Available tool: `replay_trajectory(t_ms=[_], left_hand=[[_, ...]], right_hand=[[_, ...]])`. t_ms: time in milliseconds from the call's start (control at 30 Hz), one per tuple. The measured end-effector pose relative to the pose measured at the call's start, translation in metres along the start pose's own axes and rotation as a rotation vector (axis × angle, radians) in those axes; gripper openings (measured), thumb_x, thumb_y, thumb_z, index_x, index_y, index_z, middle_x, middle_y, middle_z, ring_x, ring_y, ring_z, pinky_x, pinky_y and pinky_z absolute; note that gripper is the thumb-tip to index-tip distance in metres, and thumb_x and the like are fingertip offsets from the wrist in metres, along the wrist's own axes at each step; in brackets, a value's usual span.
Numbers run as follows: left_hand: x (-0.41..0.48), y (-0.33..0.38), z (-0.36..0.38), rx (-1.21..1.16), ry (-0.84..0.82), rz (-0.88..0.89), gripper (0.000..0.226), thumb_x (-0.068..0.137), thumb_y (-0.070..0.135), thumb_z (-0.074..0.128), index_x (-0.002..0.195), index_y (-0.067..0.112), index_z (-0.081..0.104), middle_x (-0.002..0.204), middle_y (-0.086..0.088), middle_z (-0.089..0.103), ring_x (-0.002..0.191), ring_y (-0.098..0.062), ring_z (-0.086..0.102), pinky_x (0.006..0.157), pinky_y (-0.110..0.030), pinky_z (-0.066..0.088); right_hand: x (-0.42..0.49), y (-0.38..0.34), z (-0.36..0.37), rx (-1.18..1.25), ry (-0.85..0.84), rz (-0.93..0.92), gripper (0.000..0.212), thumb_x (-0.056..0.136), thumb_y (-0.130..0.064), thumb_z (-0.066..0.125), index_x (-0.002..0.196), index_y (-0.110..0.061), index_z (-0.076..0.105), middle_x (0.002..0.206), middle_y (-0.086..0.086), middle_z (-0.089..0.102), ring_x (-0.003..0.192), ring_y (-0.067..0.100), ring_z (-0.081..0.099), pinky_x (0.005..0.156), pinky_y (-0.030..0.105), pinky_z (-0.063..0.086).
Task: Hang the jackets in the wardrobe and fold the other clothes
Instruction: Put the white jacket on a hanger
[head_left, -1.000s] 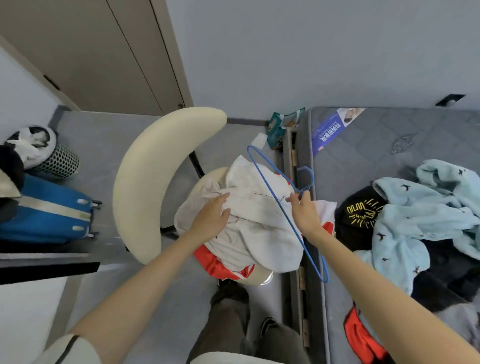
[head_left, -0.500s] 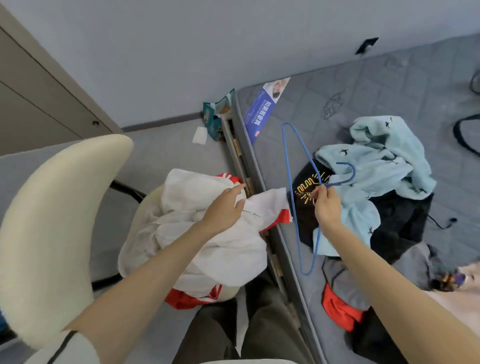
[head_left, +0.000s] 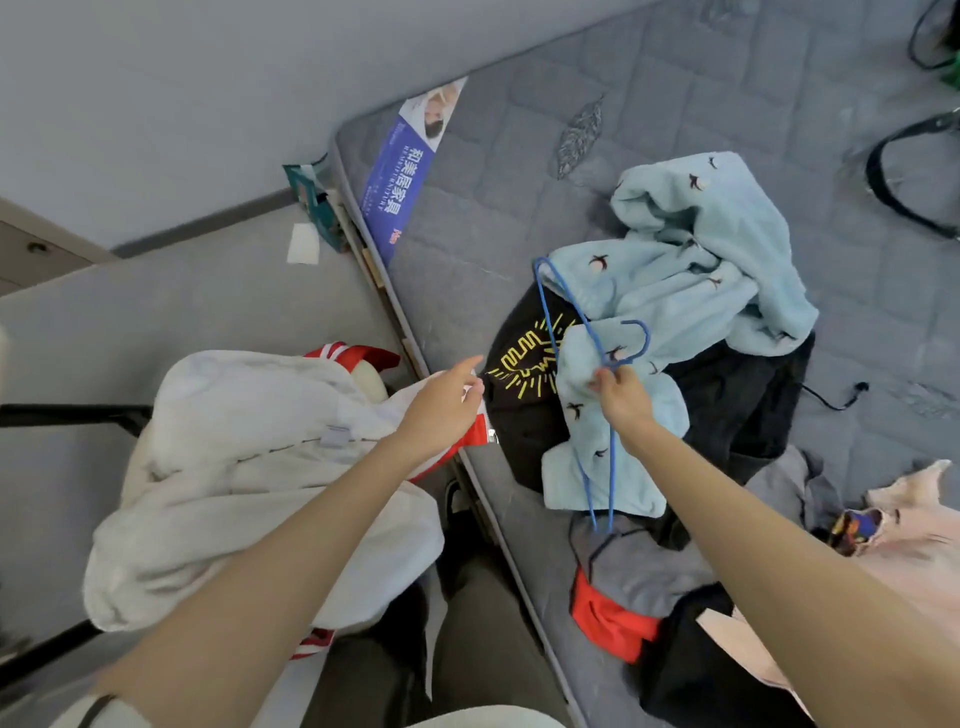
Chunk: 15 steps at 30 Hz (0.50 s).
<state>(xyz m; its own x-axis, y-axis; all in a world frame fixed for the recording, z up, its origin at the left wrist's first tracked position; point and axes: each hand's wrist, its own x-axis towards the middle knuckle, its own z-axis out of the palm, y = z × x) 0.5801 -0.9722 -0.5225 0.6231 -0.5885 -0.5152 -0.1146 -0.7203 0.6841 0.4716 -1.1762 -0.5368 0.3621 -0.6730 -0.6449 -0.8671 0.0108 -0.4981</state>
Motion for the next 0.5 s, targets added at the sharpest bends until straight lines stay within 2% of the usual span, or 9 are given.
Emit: replay_trajectory(t_ms=[133,200,333,400,500], left_hand=[[0.002,0.005,0.012,-0.013,0.008,-0.045,0.044,0.102,0.030,0.040,0.145,0.026,0.034,0.138,-0.002,0.052,0.123,-0.019,0.051,0.086,-0.022,0.038],[-0.004,0.004,0.012,-0.017,0.030,-0.069,0.043,0.102,0.029,0.040,0.144,0.025,0.035,0.139,-0.003,0.051,0.123,-0.020,0.051,0.087,-0.021,0.037],[-0.025,-0.004,0.001,-0.025,0.093,-0.167,0.044,0.100,0.025,0.045,0.143,0.021,0.037,0.138,-0.004,0.051,0.122,-0.021,0.051,0.092,-0.023,0.040],[-0.043,-0.013,-0.009,-0.051,0.177,-0.217,0.041,0.100,0.023,0.045,0.140,0.020,0.041,0.135,-0.003,0.053,0.119,-0.020,0.053,0.091,-0.023,0.040],[-0.077,-0.032,-0.028,-0.090,0.320,-0.281,0.039,0.100,0.019,0.044,0.139,0.020,0.043,0.137,-0.004,0.049,0.120,-0.021,0.051,0.095,-0.026,0.041]], right_hand=[[-0.010,0.017,-0.018,-0.036,0.174,-0.016,0.025,0.096,-0.015,0.051,0.115,0.000,0.051,0.113,0.016,0.059,0.107,0.032,0.056,0.092,0.040,0.044],[-0.023,0.020,-0.022,-0.074,0.246,-0.050,0.019,0.094,-0.015,0.054,0.107,-0.001,0.052,0.109,0.017,0.058,0.102,0.031,0.056,0.086,0.039,0.045],[-0.050,0.012,-0.014,-0.041,0.036,-0.142,0.009,0.097,-0.017,0.047,0.093,-0.010,0.049,0.094,0.007,0.059,0.084,0.021,0.055,0.071,0.025,0.040],[-0.062,0.002,-0.001,-0.065,-0.077,-0.237,0.010,0.098,-0.017,0.047,0.094,-0.010,0.053,0.091,0.001,0.057,0.083,0.017,0.053,0.070,0.019,0.038],[-0.076,-0.021,0.029,-0.154,-0.209,-0.345,0.015,0.098,-0.015,0.048,0.103,-0.006,0.059,0.095,0.002,0.060,0.088,0.016,0.055,0.075,0.022,0.040]])
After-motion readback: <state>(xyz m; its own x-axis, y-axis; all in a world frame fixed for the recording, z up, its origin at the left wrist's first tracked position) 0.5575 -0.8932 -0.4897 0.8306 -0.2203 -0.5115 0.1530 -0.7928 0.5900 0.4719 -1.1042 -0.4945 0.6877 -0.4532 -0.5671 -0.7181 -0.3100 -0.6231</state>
